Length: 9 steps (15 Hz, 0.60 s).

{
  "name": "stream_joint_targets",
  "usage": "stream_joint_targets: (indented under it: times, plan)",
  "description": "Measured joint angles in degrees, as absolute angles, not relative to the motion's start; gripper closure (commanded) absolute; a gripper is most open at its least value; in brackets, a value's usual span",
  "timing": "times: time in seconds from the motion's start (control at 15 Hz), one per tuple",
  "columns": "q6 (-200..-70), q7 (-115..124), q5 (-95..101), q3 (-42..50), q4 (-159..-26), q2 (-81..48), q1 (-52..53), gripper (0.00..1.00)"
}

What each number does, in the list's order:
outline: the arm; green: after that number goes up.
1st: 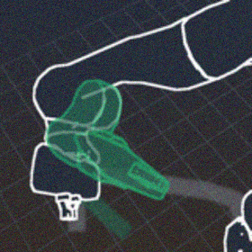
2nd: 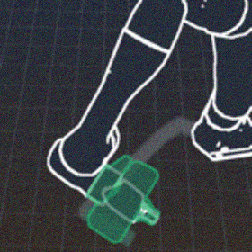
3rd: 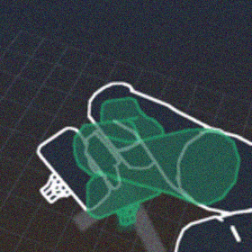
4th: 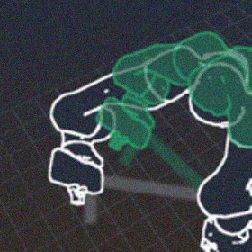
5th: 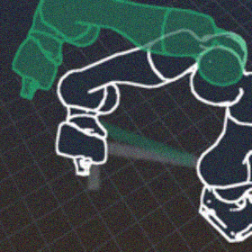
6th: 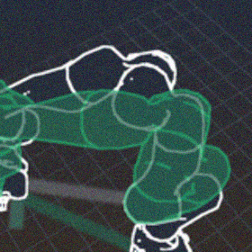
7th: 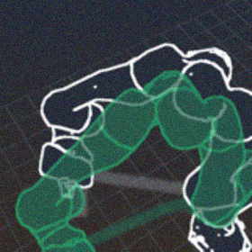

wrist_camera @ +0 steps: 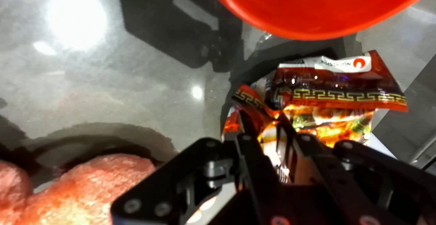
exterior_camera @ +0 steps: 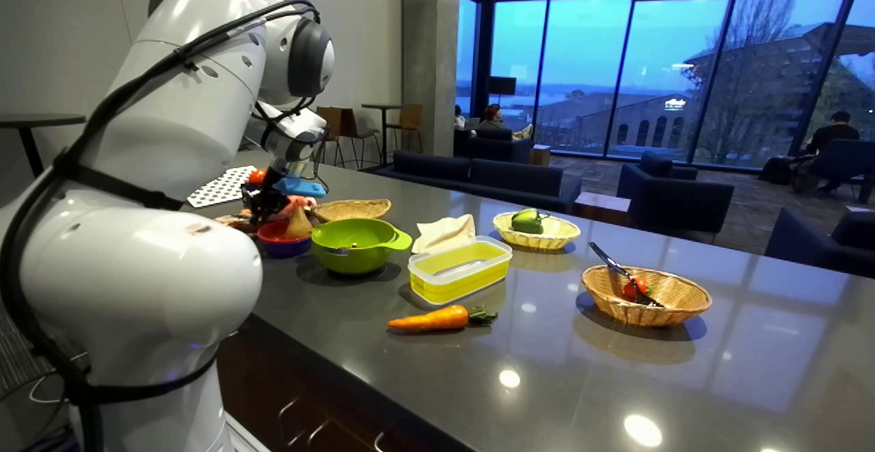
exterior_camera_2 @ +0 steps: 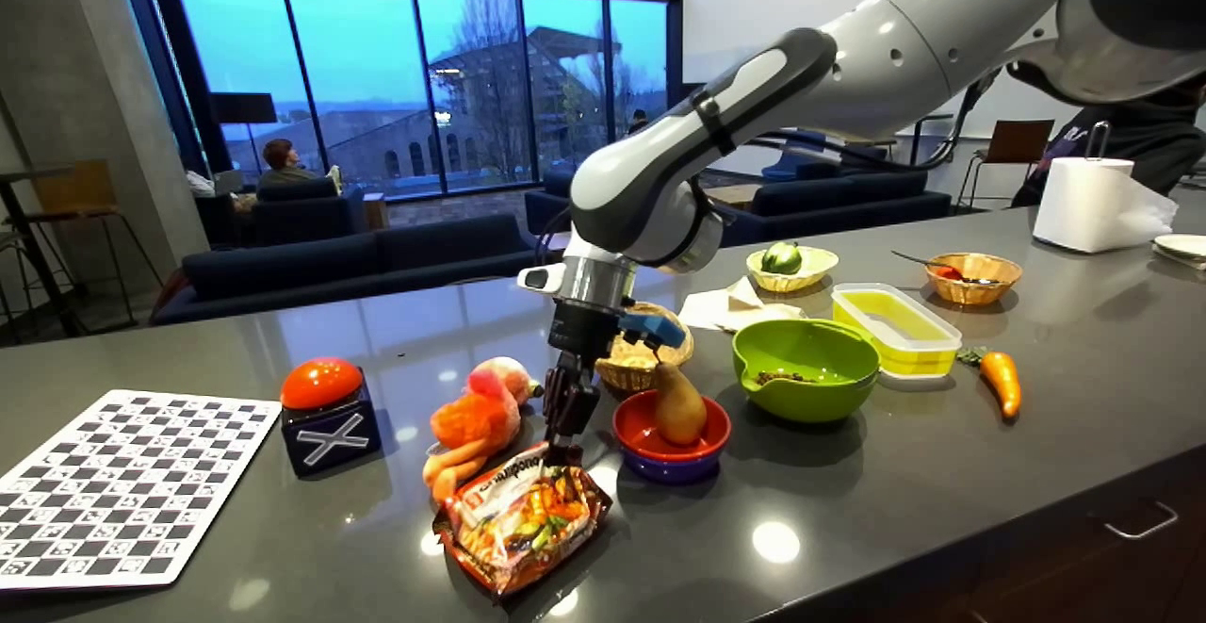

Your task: Put the orange packet into the green bowl

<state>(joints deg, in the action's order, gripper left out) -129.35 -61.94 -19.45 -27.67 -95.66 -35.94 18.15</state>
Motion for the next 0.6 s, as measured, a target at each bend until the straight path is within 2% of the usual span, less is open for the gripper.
stream_joint_targets:
  times: [0.6]
  plan:
    - [-130.17, -59.74, -18.65, -27.67, -95.54, -35.35, 18.74, 0.99]
